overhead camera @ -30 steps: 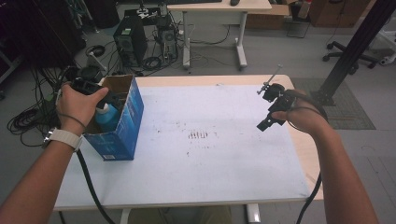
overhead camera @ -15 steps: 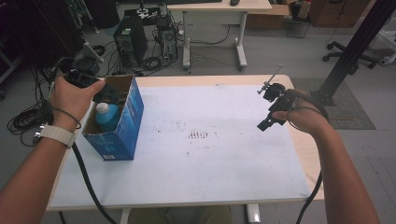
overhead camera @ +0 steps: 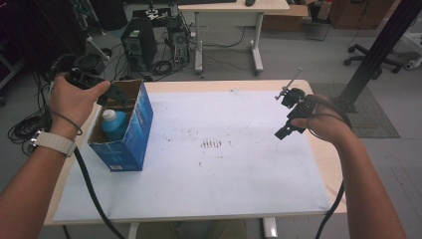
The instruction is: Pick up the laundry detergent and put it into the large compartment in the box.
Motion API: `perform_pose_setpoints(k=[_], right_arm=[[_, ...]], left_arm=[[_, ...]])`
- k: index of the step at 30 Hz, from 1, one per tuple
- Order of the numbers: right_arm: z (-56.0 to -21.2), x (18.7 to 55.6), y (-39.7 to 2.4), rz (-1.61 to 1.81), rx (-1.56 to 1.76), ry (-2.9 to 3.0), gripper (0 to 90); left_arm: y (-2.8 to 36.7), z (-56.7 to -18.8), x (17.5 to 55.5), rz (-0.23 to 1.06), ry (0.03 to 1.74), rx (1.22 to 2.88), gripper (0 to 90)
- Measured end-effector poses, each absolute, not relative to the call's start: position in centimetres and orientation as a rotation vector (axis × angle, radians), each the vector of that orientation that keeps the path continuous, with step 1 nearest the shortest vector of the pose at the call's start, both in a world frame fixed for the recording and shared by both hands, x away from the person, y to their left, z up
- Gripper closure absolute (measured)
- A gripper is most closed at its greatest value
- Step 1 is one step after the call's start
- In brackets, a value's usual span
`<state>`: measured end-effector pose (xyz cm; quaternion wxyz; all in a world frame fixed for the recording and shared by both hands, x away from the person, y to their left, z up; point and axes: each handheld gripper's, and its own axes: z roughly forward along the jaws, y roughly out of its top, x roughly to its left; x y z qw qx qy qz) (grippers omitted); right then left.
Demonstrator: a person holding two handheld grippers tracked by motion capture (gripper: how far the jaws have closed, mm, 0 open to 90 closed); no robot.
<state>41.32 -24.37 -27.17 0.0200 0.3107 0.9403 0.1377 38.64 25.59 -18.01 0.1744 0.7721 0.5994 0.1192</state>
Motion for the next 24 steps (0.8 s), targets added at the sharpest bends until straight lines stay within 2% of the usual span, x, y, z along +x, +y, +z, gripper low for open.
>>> perform_pose_setpoints(k=[24], right_arm=[[-26.9,41.2,-24.4,0.433,0.958,2.915,8.8]], left_arm=[[21.9,-16.3,37.1,0.315,1.535,2.29,10.5]])
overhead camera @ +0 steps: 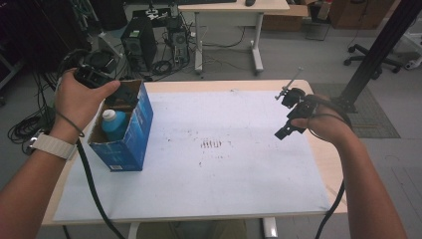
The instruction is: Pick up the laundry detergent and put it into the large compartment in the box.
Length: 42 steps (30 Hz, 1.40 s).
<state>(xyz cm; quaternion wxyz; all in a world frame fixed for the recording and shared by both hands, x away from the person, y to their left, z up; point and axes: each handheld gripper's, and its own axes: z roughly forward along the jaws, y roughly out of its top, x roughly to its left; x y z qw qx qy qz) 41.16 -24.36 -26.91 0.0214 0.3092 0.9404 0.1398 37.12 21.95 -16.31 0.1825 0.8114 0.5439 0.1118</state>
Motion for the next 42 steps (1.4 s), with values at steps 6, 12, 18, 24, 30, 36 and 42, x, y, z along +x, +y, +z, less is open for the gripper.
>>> perform_pose_setpoints(k=[6,12,18,24,30,36,42], right_arm=[[-26.9,41.1,-24.4,0.437,0.956,2.914,8.8],[-26.9,41.2,-24.3,0.436,0.955,2.917,8.8],[-26.9,41.2,-24.3,0.431,0.954,2.917,8.8],[-26.9,41.2,-24.3,0.433,0.955,2.916,8.8],[-26.9,41.3,-24.3,0.433,0.951,2.919,8.8],[-27.0,41.3,-24.3,0.43,0.953,2.92,8.8],[-27.0,41.4,-24.2,0.423,0.955,2.923,8.8]], left_arm=[[21.2,-16.2,36.9,0.296,1.486,2.316,10.5],[20.3,-16.2,36.5,0.278,1.424,2.345,10.5],[19.3,-16.2,36.2,0.261,1.365,2.373,10.5],[18.3,-16.2,36.0,0.246,1.327,2.395,10.4],[17.5,-16.4,35.8,0.236,1.284,2.421,10.5],[16.8,-16.4,35.5,0.228,1.244,2.436,10.5],[15.8,-16.7,35.0,0.205,1.192,2.462,10.5]])
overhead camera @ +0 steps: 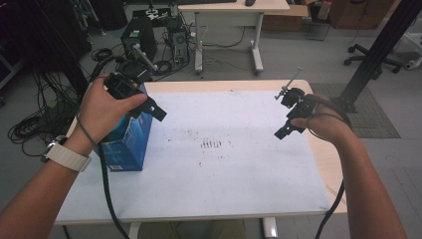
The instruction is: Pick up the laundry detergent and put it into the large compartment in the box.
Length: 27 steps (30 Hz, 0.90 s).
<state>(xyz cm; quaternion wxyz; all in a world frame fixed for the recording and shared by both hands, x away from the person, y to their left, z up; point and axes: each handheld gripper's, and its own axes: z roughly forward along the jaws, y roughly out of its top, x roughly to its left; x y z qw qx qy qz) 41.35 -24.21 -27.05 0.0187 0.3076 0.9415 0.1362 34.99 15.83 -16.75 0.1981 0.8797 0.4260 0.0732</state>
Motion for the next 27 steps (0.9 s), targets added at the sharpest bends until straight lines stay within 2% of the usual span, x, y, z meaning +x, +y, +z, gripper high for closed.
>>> perform_pose_setpoints(k=[27], right_arm=[[-27.2,41.4,-24.0,0.42,0.954,2.926,8.7]], left_arm=[[12.3,-18.3,33.5,0.127,1.006,2.564,10.4]])
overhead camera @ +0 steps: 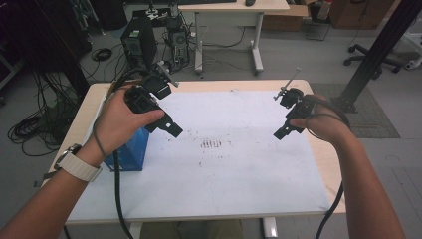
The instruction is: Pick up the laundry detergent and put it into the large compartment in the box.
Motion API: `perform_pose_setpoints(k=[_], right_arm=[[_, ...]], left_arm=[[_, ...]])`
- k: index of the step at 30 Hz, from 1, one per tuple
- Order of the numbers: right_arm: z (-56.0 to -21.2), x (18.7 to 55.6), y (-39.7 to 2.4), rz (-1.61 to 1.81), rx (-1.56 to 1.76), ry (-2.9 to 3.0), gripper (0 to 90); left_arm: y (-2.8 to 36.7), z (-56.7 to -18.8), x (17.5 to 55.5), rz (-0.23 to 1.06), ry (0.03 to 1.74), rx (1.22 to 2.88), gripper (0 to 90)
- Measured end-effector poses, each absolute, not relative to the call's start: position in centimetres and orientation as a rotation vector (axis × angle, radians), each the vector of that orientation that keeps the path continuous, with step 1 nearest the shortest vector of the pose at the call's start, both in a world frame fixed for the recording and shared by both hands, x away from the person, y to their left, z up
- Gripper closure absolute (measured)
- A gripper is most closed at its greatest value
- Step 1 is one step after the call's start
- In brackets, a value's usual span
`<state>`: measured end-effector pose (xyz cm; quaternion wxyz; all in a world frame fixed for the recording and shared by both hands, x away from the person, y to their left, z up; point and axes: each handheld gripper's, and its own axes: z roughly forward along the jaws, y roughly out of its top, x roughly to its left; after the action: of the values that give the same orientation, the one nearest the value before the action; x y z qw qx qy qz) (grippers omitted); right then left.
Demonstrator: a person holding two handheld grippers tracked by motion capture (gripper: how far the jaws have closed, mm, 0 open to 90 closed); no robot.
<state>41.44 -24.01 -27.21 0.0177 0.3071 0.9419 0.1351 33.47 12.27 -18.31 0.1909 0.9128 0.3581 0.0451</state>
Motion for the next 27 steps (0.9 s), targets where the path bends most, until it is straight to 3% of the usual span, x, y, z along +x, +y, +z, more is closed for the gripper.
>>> perform_pose_setpoints(k=[27], right_arm=[[-27.5,41.7,-23.6,0.423,0.944,2.932,8.8]], left_arm=[[9.6,-20.9,32.1,0.092,0.885,2.627,10.4]])
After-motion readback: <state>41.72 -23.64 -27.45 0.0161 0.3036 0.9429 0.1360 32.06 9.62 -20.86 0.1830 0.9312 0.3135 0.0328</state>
